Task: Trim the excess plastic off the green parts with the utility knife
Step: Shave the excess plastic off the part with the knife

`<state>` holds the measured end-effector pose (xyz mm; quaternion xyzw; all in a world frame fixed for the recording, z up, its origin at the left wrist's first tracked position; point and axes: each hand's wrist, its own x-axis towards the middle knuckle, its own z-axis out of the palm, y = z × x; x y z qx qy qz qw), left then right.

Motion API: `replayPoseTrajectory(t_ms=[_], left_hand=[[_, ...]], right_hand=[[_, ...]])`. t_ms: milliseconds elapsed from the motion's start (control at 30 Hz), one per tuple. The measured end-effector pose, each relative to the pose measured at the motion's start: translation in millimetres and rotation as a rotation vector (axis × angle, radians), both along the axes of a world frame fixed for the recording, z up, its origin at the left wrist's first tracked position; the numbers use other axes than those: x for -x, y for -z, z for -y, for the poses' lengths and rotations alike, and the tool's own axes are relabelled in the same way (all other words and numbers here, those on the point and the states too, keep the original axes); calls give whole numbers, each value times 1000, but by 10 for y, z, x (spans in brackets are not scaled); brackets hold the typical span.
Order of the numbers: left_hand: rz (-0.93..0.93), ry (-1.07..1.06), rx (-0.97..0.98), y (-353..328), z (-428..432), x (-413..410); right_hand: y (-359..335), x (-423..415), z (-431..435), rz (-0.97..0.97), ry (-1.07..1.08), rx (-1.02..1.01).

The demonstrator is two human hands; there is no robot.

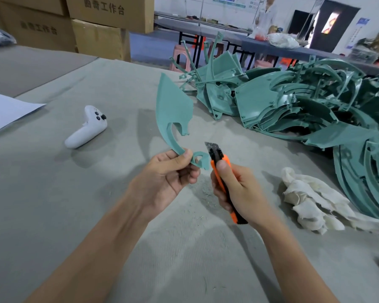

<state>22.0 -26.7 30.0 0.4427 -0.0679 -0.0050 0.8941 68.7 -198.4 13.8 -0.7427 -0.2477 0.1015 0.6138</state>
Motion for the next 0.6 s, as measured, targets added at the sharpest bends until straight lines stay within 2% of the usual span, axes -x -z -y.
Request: replayPoseTrajectory(t_ms=[100, 133, 267, 333, 467, 533, 600], left_hand=[[9, 23, -8, 18, -8, -17], [3, 23, -15, 31, -15, -26], [-13, 45, -15, 74, -46, -46], [-20, 58, -5, 103, -64, -57], [-24, 81, 14, 133, -101, -74], [-21, 83, 23, 140, -106, -70], [-5, 80, 2, 133, -104, -65]], right_hand=[[7, -73, 67, 8, 266, 1], [19, -104, 103, 77, 359, 83], [150, -222, 300, 343, 659, 890], [185, -250, 366, 355, 693, 1062], [151, -284, 424, 353, 708, 1100], [97, -283, 468, 310, 732, 1004], [43, -292, 561, 357, 821, 925]])
